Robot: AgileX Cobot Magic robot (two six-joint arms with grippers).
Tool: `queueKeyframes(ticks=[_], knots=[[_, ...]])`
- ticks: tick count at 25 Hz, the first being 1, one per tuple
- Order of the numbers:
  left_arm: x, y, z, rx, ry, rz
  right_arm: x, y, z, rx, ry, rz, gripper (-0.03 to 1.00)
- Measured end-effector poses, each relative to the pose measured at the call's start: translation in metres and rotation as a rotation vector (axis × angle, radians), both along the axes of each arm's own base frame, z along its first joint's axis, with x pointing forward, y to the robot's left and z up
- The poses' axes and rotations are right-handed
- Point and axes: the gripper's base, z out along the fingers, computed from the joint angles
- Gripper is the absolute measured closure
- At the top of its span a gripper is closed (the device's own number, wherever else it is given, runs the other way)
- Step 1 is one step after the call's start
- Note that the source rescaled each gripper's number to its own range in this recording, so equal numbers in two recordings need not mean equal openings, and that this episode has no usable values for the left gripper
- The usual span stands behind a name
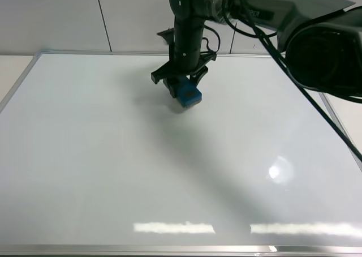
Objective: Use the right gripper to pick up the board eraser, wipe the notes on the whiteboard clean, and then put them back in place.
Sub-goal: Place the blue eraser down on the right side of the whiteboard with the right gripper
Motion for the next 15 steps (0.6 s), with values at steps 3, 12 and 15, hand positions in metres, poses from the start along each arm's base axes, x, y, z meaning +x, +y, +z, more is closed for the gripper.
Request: queueKeyframes(ticks=[3, 12, 15], knots=[[0.0, 0.0, 0.0, 0.0, 0.0, 0.0, -0.003, -0.002, 0.023, 0.026, -0.037, -0.012, 0.93], [0.0, 0.0, 0.0, 0.0, 0.0, 0.0, -0.041, -0.065, 0.042, -0.053, 0.051, -0.115, 0.93], [0.0, 0.0, 0.0, 0.0, 0.0, 0.0, -0.056, -0.086, 0.046, -0.046, 0.052, -0.169, 0.93]])
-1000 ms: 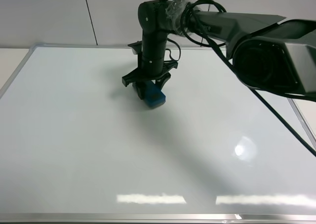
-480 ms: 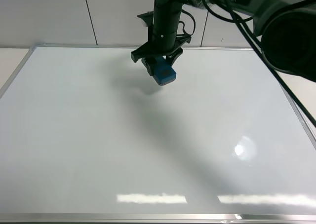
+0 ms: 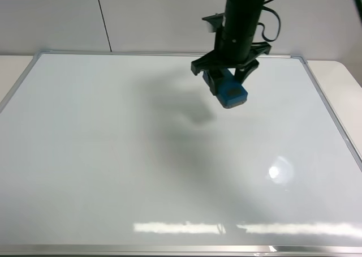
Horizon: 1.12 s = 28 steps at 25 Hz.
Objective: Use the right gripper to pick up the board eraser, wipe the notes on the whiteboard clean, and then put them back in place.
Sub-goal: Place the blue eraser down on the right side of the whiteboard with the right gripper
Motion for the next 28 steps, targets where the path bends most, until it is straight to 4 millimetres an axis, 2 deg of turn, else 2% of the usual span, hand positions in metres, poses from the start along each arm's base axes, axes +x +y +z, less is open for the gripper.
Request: queueKeyframes(ticks=[1, 5, 6, 11, 16, 25, 28], knots=[[0.0, 0.0, 0.0, 0.0, 0.0, 0.0, -0.006, -0.01, 0.005, 0.016, -0.021, -0.031, 0.93], [0.0, 0.0, 0.0, 0.0, 0.0, 0.0, -0.034, -0.053, 0.004, 0.044, -0.04, -0.156, 0.93], [0.0, 0.0, 0.0, 0.0, 0.0, 0.0, -0.048, -0.071, 0.002, 0.064, -0.048, -0.217, 0.93], [0.0, 0.0, 0.0, 0.0, 0.0, 0.0, -0.076, -0.101, -0.017, 0.089, -0.029, -0.337, 0.93], [0.0, 0.0, 0.0, 0.0, 0.0, 0.0, -0.089, -0.11, -0.034, 0.094, 0.001, -0.386, 0.93], [0.0, 0.0, 0.0, 0.0, 0.0, 0.0, -0.085, -0.108, -0.035, 0.144, -0.05, -0.415, 0.93], [0.0, 0.0, 0.0, 0.0, 0.0, 0.0, -0.087, -0.11, -0.041, 0.137, -0.049, -0.444, 0.93]])
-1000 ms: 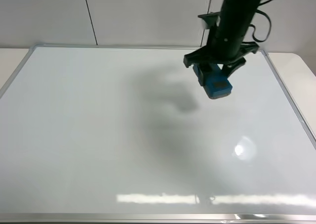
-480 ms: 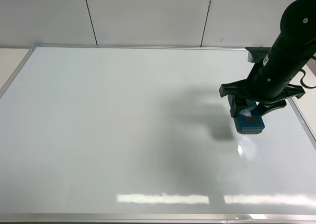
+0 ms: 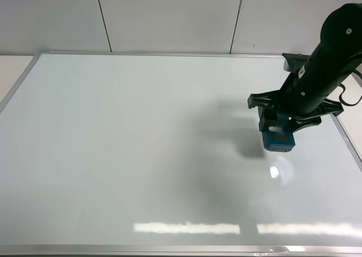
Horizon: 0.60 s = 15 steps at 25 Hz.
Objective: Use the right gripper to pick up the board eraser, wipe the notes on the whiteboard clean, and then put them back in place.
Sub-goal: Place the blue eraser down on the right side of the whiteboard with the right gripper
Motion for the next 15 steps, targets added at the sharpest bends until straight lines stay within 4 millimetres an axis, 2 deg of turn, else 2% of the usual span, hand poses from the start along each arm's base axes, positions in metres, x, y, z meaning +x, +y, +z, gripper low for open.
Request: queueKeyframes(ticks=[15], knots=[[0.0, 0.0, 0.0, 0.0, 0.0, 0.0, 0.012, -0.025, -0.043, -0.08, 0.078, -0.088, 0.93]])
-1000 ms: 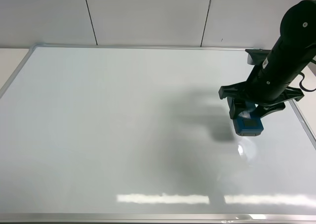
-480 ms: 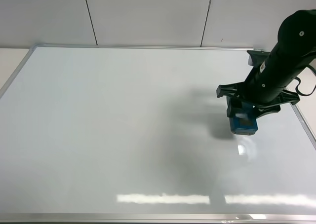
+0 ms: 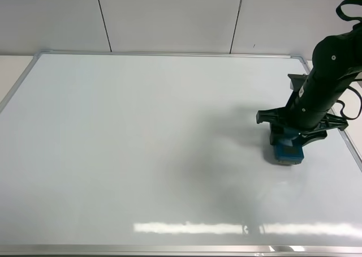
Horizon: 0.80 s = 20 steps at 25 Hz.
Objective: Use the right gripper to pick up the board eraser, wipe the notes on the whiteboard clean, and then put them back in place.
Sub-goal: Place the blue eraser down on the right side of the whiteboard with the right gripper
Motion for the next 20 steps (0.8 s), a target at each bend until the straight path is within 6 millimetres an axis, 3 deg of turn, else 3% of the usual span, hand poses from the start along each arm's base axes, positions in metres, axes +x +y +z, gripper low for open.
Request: queueKeyframes(ticks=[13, 15, 18, 20], knots=[[0.0, 0.0, 0.0, 0.0, 0.0, 0.0, 0.0022, -0.0002, -0.002, -0.004, -0.016, -0.005, 0.93], [0.0, 0.0, 0.0, 0.0, 0.0, 0.0, 0.0023, -0.0003, -0.002, -0.005, -0.017, -0.003, 0.75], [0.0, 0.0, 0.0, 0.0, 0.0, 0.0, 0.0027, -0.0004, -0.0019, -0.007, -0.02, 0.001, 0.2], [0.0, 0.0, 0.0, 0.0, 0.0, 0.0, 0.0027, -0.0004, -0.0015, -0.008, -0.022, 0.01, 0.05]])
